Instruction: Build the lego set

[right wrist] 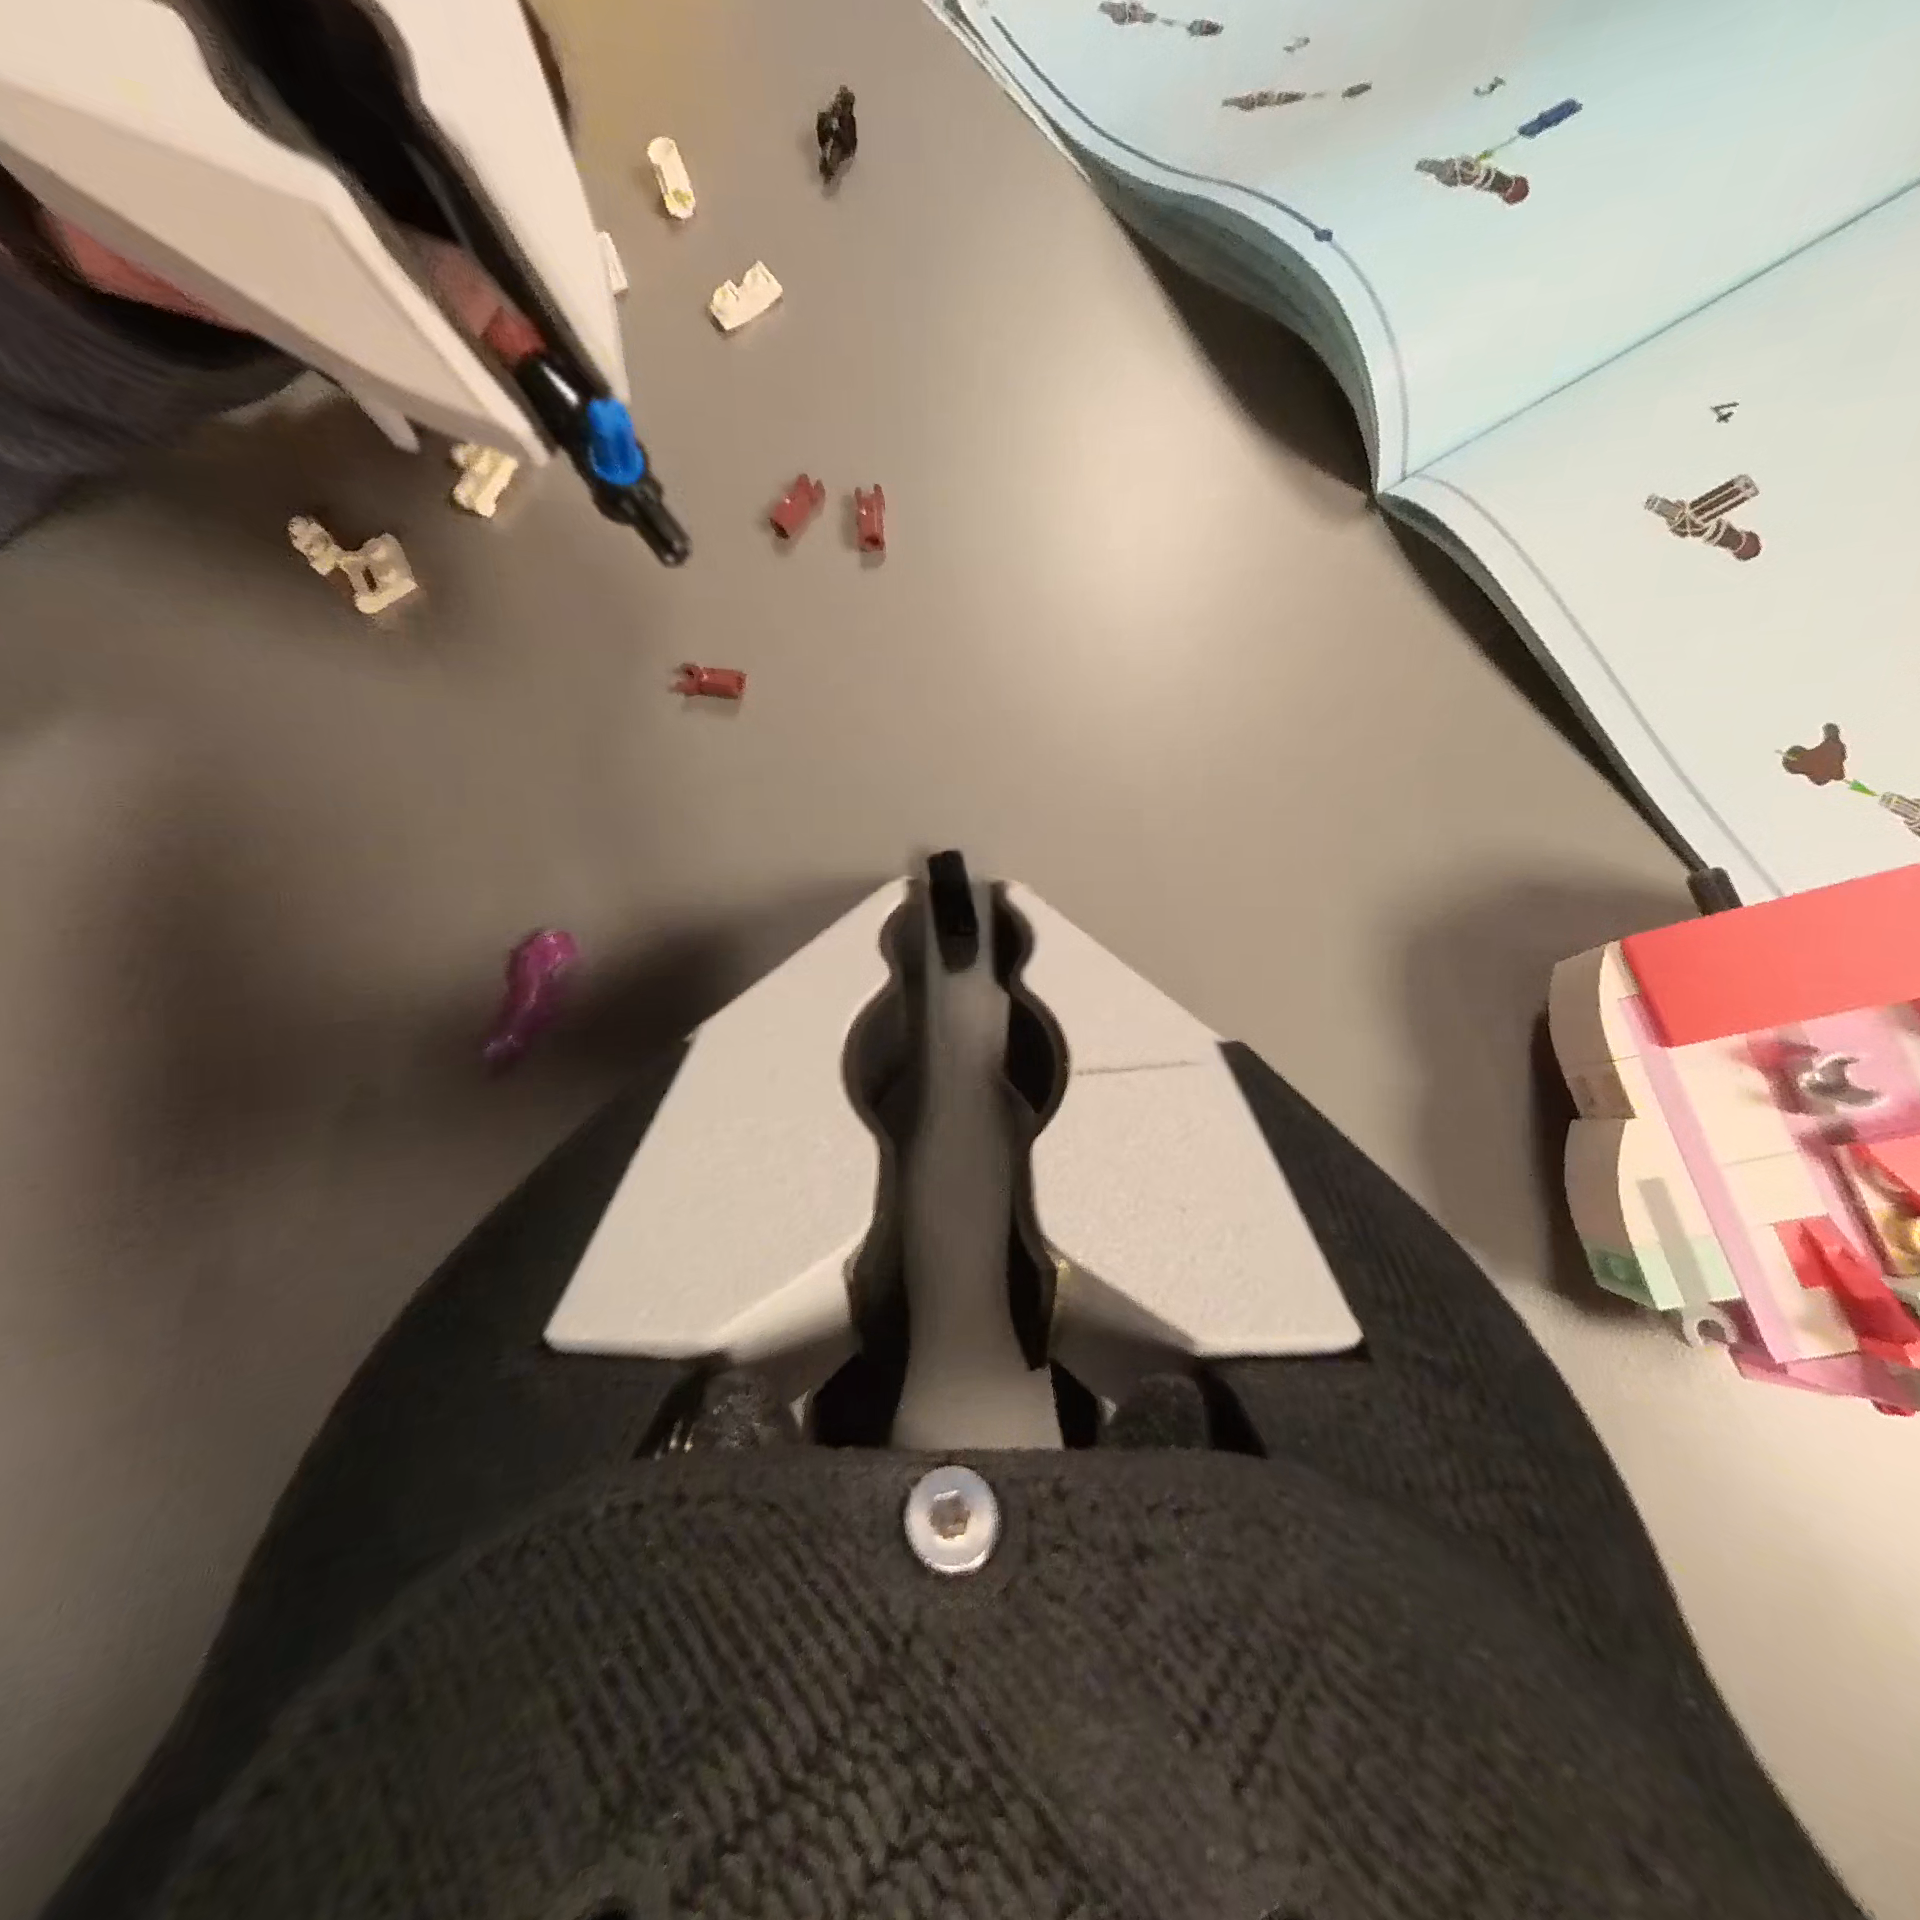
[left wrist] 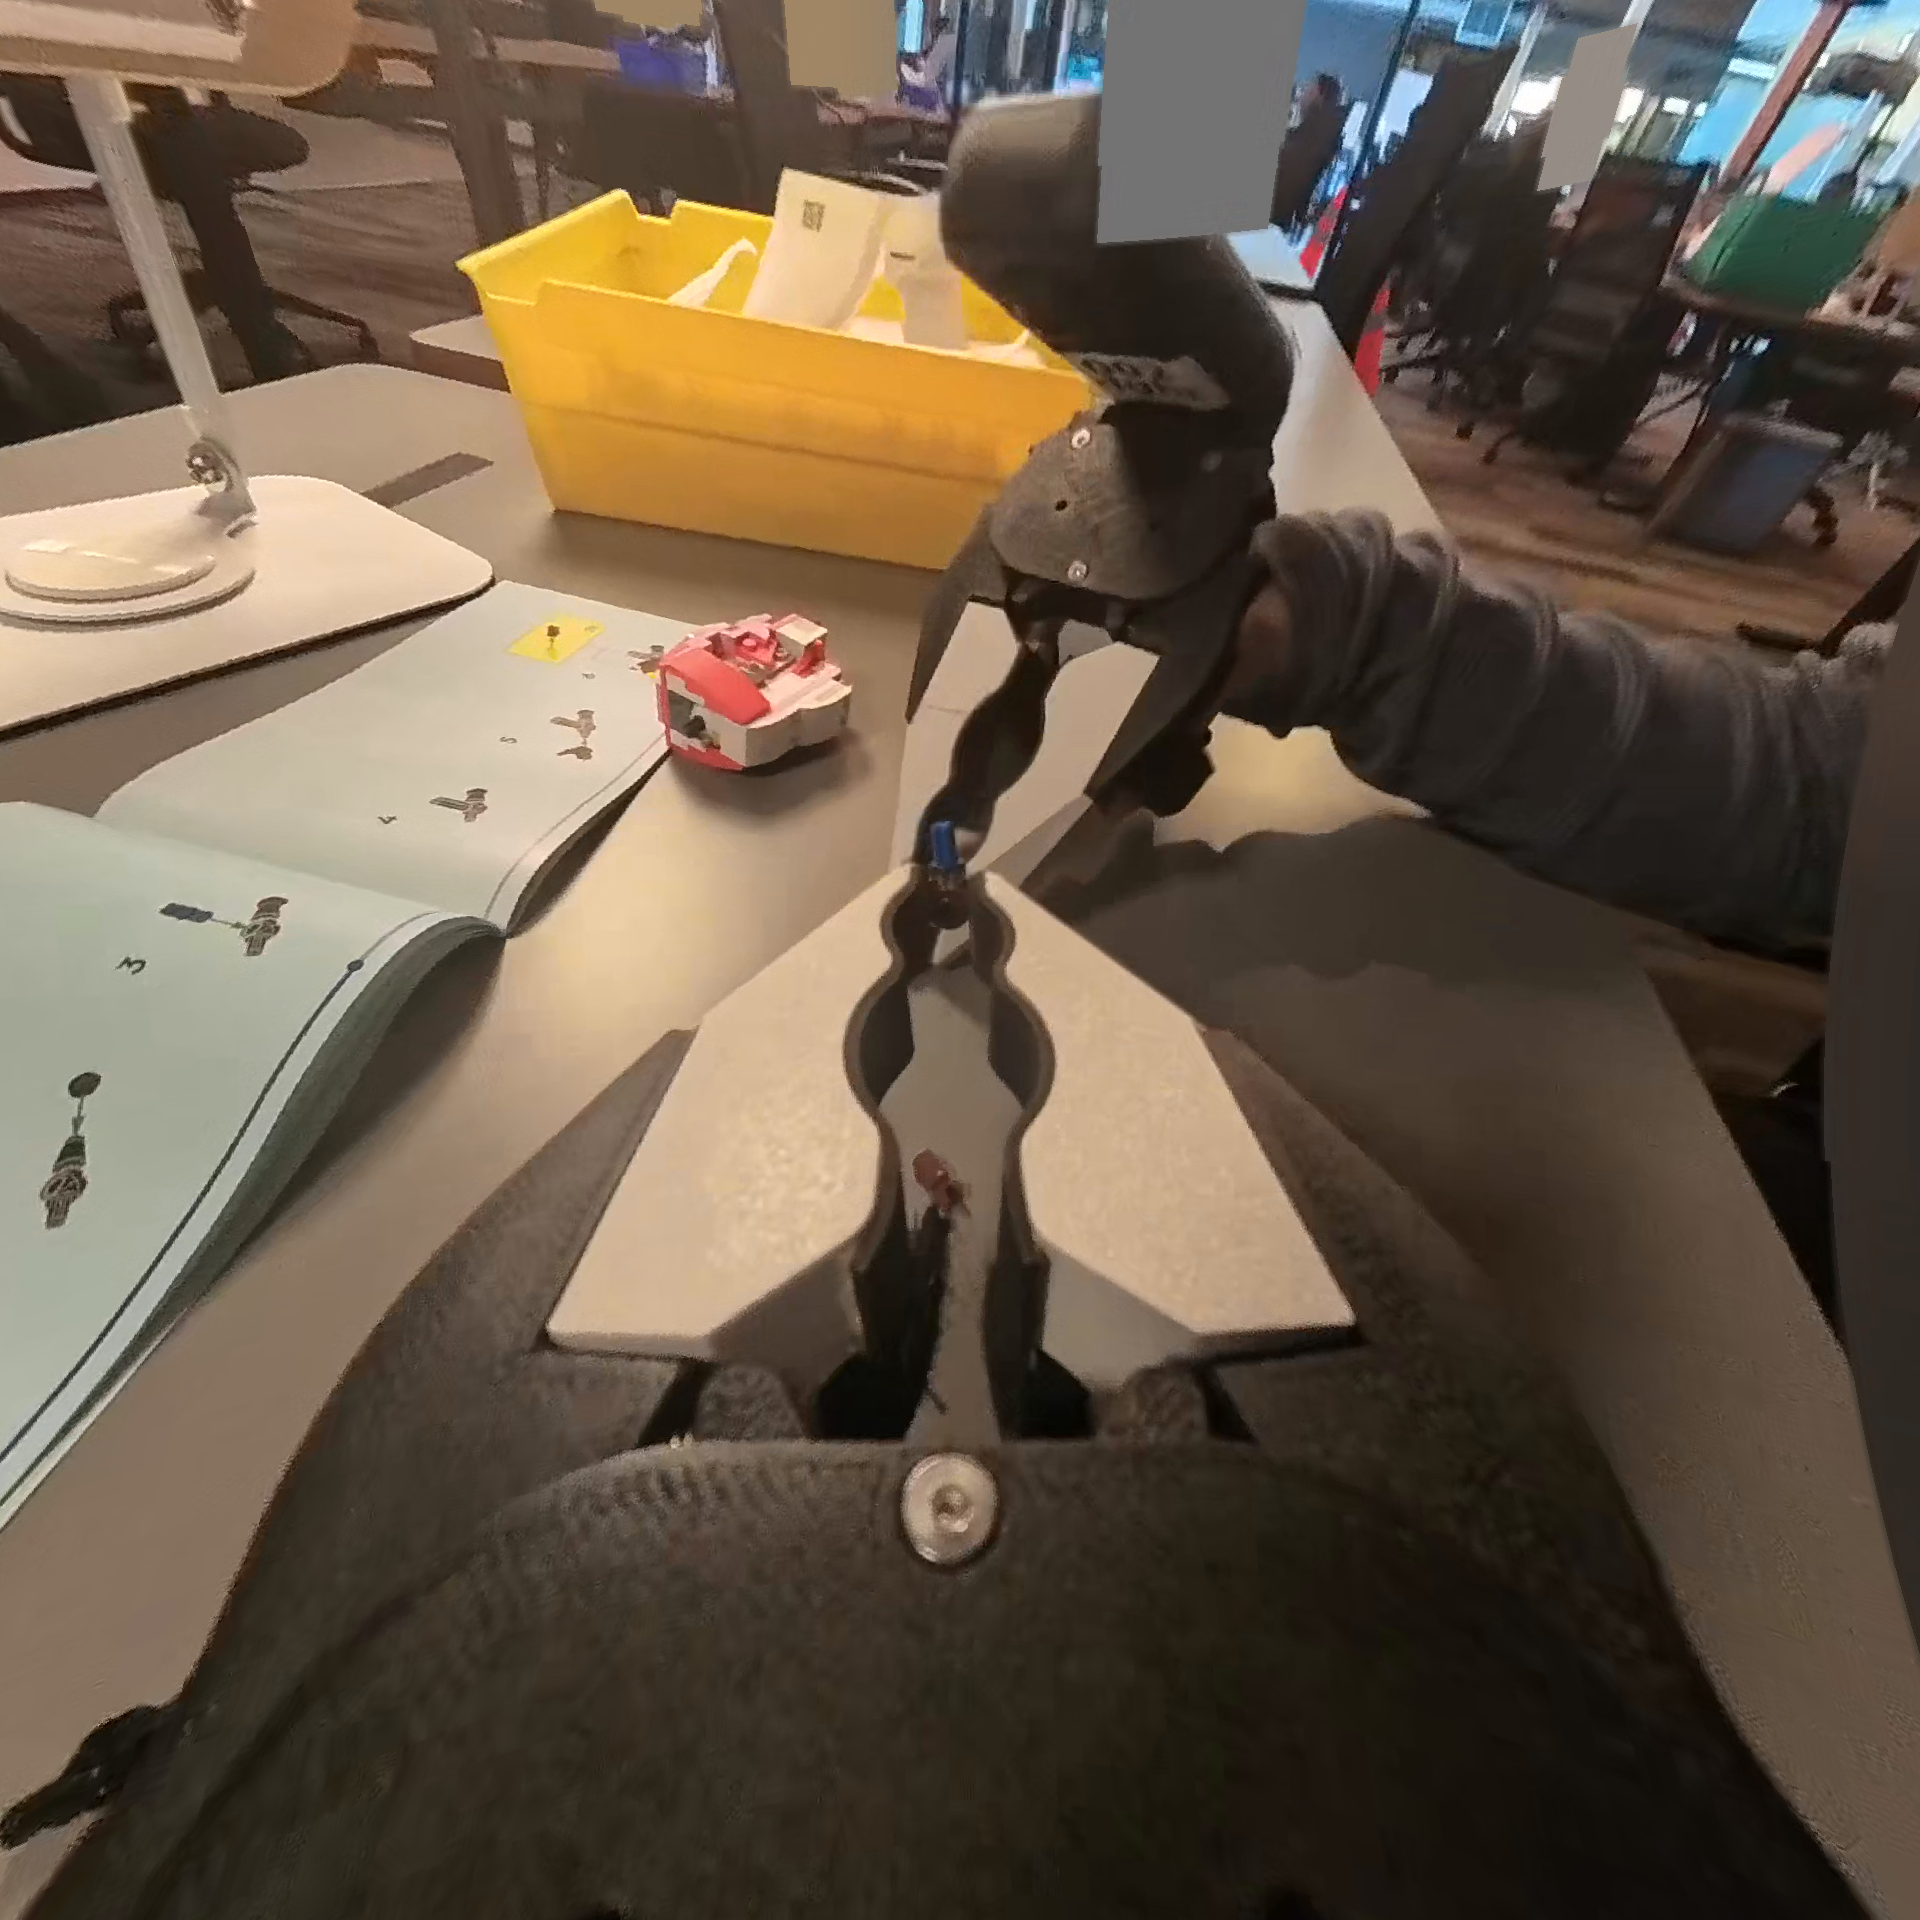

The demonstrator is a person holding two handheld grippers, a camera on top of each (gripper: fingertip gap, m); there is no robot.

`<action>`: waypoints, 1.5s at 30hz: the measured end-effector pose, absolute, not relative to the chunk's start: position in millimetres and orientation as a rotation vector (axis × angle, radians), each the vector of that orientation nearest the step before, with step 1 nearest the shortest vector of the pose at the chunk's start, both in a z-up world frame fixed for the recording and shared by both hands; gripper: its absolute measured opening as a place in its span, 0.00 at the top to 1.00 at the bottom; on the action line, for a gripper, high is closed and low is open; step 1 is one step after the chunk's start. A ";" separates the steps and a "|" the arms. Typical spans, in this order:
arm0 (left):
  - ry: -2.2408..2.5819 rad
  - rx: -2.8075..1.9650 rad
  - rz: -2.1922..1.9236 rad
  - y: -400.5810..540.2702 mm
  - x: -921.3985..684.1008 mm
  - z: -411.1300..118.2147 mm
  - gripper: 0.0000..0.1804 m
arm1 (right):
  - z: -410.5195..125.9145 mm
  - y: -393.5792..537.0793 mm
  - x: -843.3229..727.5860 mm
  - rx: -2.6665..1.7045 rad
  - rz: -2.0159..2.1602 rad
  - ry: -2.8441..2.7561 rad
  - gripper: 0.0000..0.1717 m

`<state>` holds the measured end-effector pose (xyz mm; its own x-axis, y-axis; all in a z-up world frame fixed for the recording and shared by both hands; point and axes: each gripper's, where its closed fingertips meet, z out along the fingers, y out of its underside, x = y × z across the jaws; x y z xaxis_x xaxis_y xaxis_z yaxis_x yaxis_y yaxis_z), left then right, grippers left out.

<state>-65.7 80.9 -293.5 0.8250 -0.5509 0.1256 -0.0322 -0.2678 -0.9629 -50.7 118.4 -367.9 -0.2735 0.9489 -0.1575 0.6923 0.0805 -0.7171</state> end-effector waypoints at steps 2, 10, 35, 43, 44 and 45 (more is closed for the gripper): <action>0.472 -1.807 -0.517 80.5 -63.4 -297.6 0.97 | -366.0 117.4 -50.2 -1.637 1.029 -2.014 0.85; 0.549 -1.843 -0.528 76.4 -54.5 -306.0 0.97 | -306.1 78.4 -53.5 -1.333 1.473 -1.934 0.86; 0.557 -1.630 0.184 94.5 -75.8 -279.9 0.63 | -277.0 90.0 -84.0 -1.616 1.997 -1.362 0.99; 0.698 -1.501 0.452 89.4 -68.8 -271.3 0.73 | -264.9 78.8 -81.1 -1.657 2.356 -1.224 0.99; 0.699 -1.488 0.469 88.9 -69.1 -269.4 0.73 | -265.1 77.1 -81.0 -1.656 2.354 -1.235 0.99; 0.709 -1.483 0.479 88.6 -68.5 -269.2 0.75 | -265.0 75.9 -80.8 -1.654 2.354 -1.242 0.99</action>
<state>-68.5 88.6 -269.2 0.7152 -0.1318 -0.6864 -0.6861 0.0548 -0.7254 -80.8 75.9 -265.0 -0.4431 0.4242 -0.7898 0.4125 -0.6858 -0.5997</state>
